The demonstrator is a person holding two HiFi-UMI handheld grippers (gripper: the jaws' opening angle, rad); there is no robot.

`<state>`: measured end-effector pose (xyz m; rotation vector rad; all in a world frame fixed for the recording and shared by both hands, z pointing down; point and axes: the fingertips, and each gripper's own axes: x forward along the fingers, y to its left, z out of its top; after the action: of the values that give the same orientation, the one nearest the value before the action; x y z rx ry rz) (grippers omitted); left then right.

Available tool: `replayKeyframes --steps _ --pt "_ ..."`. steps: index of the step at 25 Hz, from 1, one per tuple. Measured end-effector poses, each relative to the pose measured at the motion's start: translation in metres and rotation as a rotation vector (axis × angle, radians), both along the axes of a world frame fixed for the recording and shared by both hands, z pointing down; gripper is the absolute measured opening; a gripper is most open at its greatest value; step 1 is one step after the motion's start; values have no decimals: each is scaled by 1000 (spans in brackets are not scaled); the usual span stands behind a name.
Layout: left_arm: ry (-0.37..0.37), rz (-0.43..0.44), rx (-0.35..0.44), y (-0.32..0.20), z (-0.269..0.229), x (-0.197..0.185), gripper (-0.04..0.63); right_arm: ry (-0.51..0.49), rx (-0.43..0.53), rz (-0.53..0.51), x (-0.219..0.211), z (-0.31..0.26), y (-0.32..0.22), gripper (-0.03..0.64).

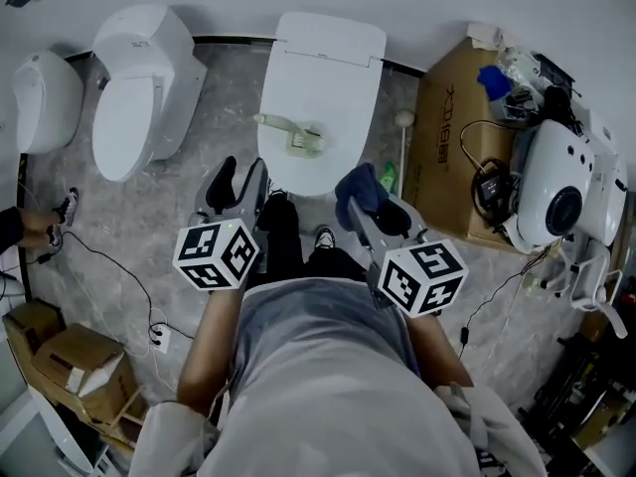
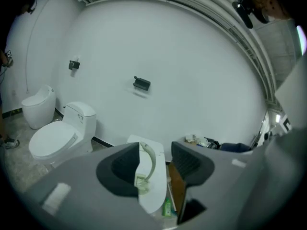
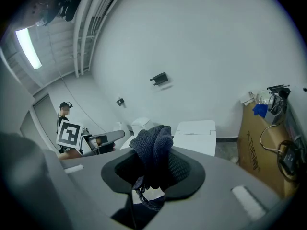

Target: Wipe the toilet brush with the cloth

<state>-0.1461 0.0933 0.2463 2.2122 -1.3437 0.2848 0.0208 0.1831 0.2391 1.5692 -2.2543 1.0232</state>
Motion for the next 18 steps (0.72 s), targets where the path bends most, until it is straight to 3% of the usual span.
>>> replayKeyframes --steps 9,14,18 --pt "17 123 -99 -75 40 8 0 69 -52 -41 -21 10 -81 110" --pt "69 248 -144 -92 53 21 0 104 -19 -131 -40 8 -121 109" --pt "91 359 -178 -102 63 23 0 119 -43 -106 -44 11 -150 110"
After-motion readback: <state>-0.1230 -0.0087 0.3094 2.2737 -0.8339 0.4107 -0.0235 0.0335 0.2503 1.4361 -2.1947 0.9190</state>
